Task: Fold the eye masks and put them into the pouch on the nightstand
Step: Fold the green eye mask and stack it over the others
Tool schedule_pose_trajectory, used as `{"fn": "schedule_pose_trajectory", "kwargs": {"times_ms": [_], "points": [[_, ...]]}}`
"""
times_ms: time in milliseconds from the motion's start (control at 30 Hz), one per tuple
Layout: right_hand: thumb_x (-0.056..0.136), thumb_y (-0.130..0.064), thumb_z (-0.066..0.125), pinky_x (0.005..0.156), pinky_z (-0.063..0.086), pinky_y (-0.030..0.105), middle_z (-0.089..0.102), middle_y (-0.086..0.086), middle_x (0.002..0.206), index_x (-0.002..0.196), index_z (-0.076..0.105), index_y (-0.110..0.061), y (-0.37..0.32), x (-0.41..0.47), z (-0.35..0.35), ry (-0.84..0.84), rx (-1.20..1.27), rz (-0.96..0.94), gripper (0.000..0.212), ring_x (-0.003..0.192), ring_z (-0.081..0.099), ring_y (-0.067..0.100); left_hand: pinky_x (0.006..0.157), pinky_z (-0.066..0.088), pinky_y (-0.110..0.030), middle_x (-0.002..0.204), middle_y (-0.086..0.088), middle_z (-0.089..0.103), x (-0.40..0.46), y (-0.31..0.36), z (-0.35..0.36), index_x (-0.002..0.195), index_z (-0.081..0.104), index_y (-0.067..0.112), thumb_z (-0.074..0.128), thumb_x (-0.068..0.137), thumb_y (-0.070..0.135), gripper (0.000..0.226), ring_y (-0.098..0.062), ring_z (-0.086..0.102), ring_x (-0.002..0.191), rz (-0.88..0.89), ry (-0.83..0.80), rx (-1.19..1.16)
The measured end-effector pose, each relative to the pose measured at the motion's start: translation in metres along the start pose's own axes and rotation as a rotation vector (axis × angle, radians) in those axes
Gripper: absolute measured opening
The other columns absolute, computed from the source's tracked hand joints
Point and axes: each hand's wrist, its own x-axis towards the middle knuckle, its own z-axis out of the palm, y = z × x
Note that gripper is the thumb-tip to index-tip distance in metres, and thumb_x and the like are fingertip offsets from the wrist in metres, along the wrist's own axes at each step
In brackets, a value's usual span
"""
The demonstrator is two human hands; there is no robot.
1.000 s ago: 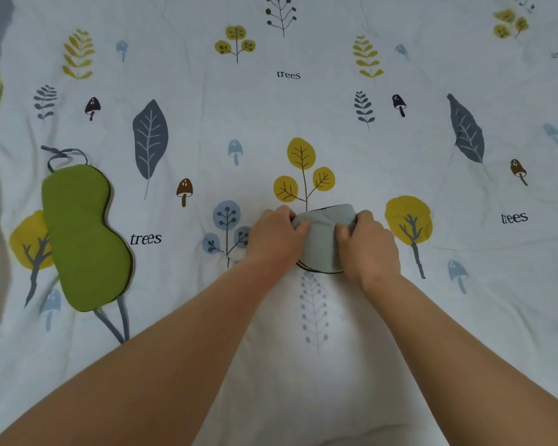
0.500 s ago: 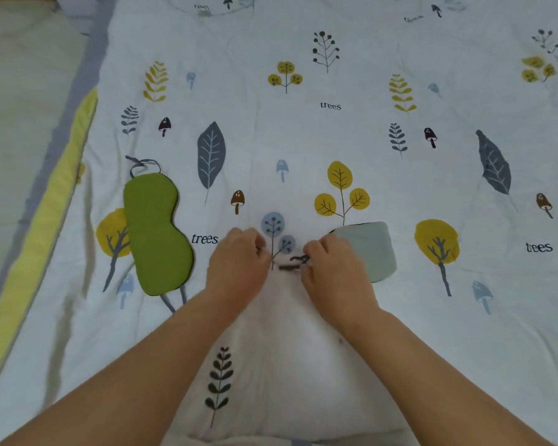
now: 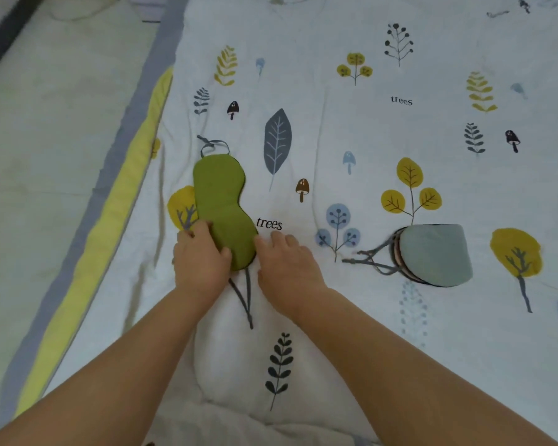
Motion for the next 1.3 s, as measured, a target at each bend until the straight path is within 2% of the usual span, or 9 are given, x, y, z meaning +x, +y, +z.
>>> {"fn": "schedule_pose_trajectory", "kwargs": {"times_ms": [167, 367, 533, 633, 767, 933, 1067, 1167, 1300], "points": [[0.088, -0.023, 0.052, 0.101, 0.035, 0.044, 0.027, 0.02, 0.145, 0.146, 0.009, -0.018, -0.005, 0.005, 0.008, -0.01, 0.066, 0.011, 0.072, 0.128, 0.031, 0.035, 0.079, 0.046, -0.038, 0.112, -0.021, 0.055, 0.003, -0.002, -0.009, 0.123, 0.046, 0.014, 0.056, 0.074, 0.002, 0.051, -0.034, 0.055, 0.098, 0.102, -0.018, -0.127], [0.077, -0.043, 0.066, 0.11, 0.026, 0.047, 0.009, 0.016, 0.156, 0.147, 0.007, -0.021, -0.002, 0.001, 0.001, -0.011, 0.176, -0.007, 0.094, 0.14, 0.017, 0.033, 0.089, 0.049, -0.043, 0.105, -0.011, 0.068, -0.005, 0.018, -0.022, 0.111, 0.062, 0.015, 0.053, 0.079, 0.007, 0.035, -0.029, 0.058, 0.101, 0.234, 0.087, -0.135], [0.087, -0.026, 0.055, 0.09, 0.043, 0.041, 0.052, 0.014, 0.127, 0.128, 0.043, -0.009, -0.004, -0.003, -0.007, 0.201, 0.285, 0.012, 0.046, 0.113, 0.049, 0.032, 0.071, 0.037, -0.015, 0.085, -0.001, 0.065, -0.012, 0.024, -0.02, 0.099, 0.069, 0.017, 0.045, 0.081, 0.0, 0.034, -0.017, 0.056, 0.081, 0.257, -0.008, -0.267], [0.091, -0.011, 0.045, 0.065, 0.038, 0.035, 0.063, 0.015, 0.096, 0.106, 0.055, -0.005, 0.007, -0.011, -0.02, 0.309, 0.368, 0.051, 0.019, 0.082, 0.055, 0.031, 0.084, 0.043, -0.027, 0.093, -0.006, 0.067, -0.012, 0.025, -0.019, 0.107, 0.067, 0.017, 0.048, 0.079, -0.003, 0.039, -0.025, 0.057, 0.094, 0.383, -0.037, -0.17], [0.09, -0.007, 0.043, 0.058, 0.035, 0.033, 0.061, 0.012, 0.083, 0.097, 0.058, -0.006, 0.026, -0.026, -0.041, 0.328, 0.434, 0.055, 0.016, 0.068, 0.047, 0.024, 0.076, 0.031, -0.036, 0.1, -0.013, 0.052, -0.013, 0.029, -0.012, 0.115, 0.061, 0.023, 0.061, 0.079, 0.012, 0.038, -0.032, 0.043, 0.098, 0.485, 0.071, 0.134], [0.087, -0.006, 0.044, 0.055, 0.038, 0.031, 0.055, 0.002, 0.072, 0.089, 0.059, -0.012, 0.057, -0.052, -0.061, 0.348, 0.521, 0.181, 0.016, 0.066, 0.049, 0.021, 0.082, 0.03, -0.039, 0.101, -0.007, 0.051, -0.01, 0.043, -0.022, 0.086, 0.069, 0.018, 0.071, 0.072, 0.034, 0.021, -0.029, 0.04, 0.104, 0.431, 0.14, 0.125], [0.084, -0.012, 0.051, 0.041, 0.047, 0.026, 0.055, -0.005, 0.07, 0.073, 0.057, -0.024, 0.077, -0.073, -0.064, 0.429, 0.917, 0.446, 0.017, 0.057, 0.054, 0.014, 0.055, 0.031, -0.027, 0.057, 0.009, 0.049, -0.015, 0.05, -0.031, 0.056, 0.051, 0.024, 0.072, 0.066, 0.044, 0.031, -0.012, 0.05, 0.061, 0.423, -0.094, 0.0], [0.08, -0.017, 0.06, 0.053, 0.049, 0.028, 0.055, -0.007, 0.07, 0.08, 0.058, -0.018, 0.089, -0.086, -0.055, 0.411, 0.865, 0.581, 0.002, 0.069, 0.054, 0.016, 0.048, 0.029, -0.025, 0.054, 0.009, 0.049, -0.027, 0.048, -0.023, 0.054, 0.046, 0.027, 0.073, 0.064, 0.045, 0.034, -0.004, 0.046, 0.055, 0.389, -0.167, -0.03], [0.082, -0.025, 0.06, 0.071, 0.049, 0.035, 0.06, 0.003, 0.087, 0.103, 0.056, -0.012, 0.095, -0.102, -0.032, 0.284, 0.751, 0.746, 0.025, 0.08, 0.053, 0.022, 0.05, 0.042, -0.024, 0.072, 0.01, 0.056, -0.043, 0.033, 0.0, 0.081, 0.056, 0.025, 0.071, 0.068, 0.036, 0.022, -0.007, 0.053, 0.064, 0.263, -0.274, -0.066]]}}
